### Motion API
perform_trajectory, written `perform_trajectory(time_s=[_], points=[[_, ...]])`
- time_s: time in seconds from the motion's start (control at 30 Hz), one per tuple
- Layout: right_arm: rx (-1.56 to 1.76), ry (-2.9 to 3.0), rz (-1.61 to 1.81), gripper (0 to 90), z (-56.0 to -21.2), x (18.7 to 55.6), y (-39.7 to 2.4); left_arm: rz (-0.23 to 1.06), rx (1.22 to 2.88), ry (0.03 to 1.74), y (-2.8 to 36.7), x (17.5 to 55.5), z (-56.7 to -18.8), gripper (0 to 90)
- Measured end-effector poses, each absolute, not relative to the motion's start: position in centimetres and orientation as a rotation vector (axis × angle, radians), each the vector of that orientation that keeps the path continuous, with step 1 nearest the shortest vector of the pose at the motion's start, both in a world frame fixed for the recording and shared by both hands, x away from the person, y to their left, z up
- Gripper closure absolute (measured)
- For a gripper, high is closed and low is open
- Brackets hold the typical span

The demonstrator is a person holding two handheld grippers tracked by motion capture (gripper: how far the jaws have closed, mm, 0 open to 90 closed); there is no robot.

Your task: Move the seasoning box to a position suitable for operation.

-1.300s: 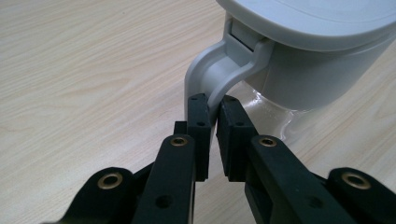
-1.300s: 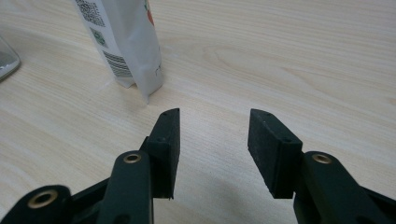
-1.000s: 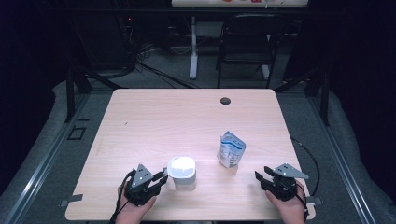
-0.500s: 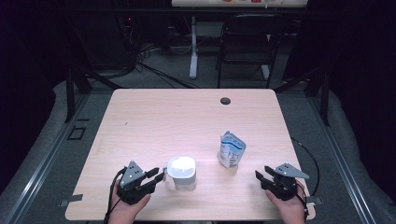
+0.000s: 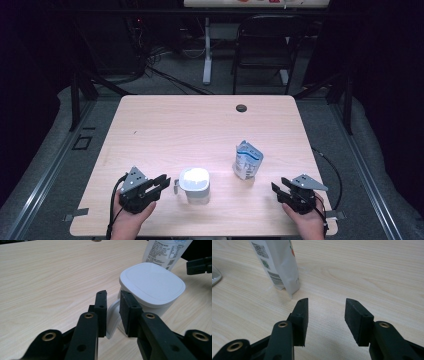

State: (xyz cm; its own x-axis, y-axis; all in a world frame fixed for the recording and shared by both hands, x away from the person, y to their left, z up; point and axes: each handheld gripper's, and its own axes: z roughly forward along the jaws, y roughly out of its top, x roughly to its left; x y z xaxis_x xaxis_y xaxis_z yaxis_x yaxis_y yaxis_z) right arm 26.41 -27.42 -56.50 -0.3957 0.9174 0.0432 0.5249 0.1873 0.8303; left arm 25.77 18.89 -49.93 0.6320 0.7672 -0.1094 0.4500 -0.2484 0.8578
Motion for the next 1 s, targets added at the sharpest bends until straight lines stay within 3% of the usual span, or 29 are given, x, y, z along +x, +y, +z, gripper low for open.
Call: perform_trajectory(time_s=[0.33, 1.0], points=[[1.313, 2.002, 1.139, 54.8, -55.6, 26.0, -26.4, 0.387, 1.943, 0.920, 17.6, 26.3, -48.7, 90.0], [1.248, 2.026, 1.175, 54.7, -54.8, 25.2, -25.4, 0.377, 2.043, 0.862, 14.9, 27.4, -47.6, 90.0]])
